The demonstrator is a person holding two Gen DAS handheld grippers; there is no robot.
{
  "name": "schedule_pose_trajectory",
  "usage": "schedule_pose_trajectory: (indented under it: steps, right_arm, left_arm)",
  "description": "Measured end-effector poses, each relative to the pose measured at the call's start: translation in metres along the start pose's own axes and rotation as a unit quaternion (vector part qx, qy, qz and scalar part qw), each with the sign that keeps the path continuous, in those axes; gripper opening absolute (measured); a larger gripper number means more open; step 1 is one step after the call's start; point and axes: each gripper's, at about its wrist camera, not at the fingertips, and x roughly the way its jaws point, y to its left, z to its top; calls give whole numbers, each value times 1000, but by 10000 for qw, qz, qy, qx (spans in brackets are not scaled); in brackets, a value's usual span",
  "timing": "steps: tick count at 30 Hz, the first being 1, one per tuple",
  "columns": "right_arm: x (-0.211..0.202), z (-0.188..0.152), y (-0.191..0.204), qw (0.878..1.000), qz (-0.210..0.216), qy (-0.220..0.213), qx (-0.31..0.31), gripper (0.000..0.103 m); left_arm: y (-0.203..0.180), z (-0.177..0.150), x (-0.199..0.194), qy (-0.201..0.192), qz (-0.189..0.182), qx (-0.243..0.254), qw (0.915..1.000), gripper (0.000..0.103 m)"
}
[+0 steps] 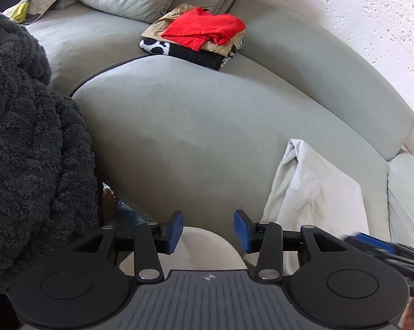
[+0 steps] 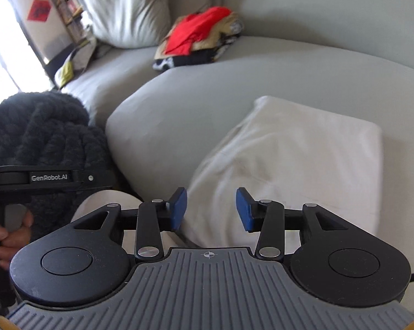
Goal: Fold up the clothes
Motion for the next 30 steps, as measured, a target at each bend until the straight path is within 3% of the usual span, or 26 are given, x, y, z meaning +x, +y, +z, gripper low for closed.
schedule_pose_trajectory:
  steps: [4, 5, 6, 8, 12, 15, 18, 20, 24, 28, 30]
  right_arm:
    - [-20, -14, -52, 9939, -942, -140, 562, 42]
    - [-21, -18, -65, 9907, -1154, -94, 720, 33]
    - [-21, -22, -76, 9884, -1266, -51, 836, 23]
    - [-19, -26, -87, 9885, -1215, -56, 896, 22]
    - [-3, -31, -73, 9946, -1024, -147, 125, 22]
    - [24, -45, -64, 9855, -1498, 474, -646, 19]
    - [21, -58, -68, 9804, -1684, 529, -878, 22]
    - [16, -57, -74, 9821, -1605, 624, -758, 22]
    - [4, -47, -92, 9915, -1179, 543, -125, 22]
    - [-7, -31, -103, 9955, -814, 309, 375, 26]
    - [-2, -19, -102, 9970, -570, 180, 501, 29]
  left_arm:
    - [-20, -2, 2, -18, -340, 317, 9989, 33]
    - [-27, -3, 3, -21, -475, 447, 9979, 29]
    - [-35, -3, 5, -10, -616, 586, 9964, 27]
    - [-54, -5, 12, 58, -917, 863, 9920, 20]
    - [-104, -14, 46, 343, -1437, 1430, 9786, 20]
    - [-135, -37, 76, 579, -1636, 1993, 9644, 20]
    - [-146, -70, 99, 959, -1541, 2300, 9561, 20]
    - [-149, -81, 92, 803, -1495, 2654, 9491, 20]
    - [-136, -67, 81, 1099, -1528, 2294, 9550, 20]
    - [-100, -29, 67, 708, -1590, 1580, 9720, 21]
    - [-82, -5, 68, 526, -1546, 1024, 9813, 27]
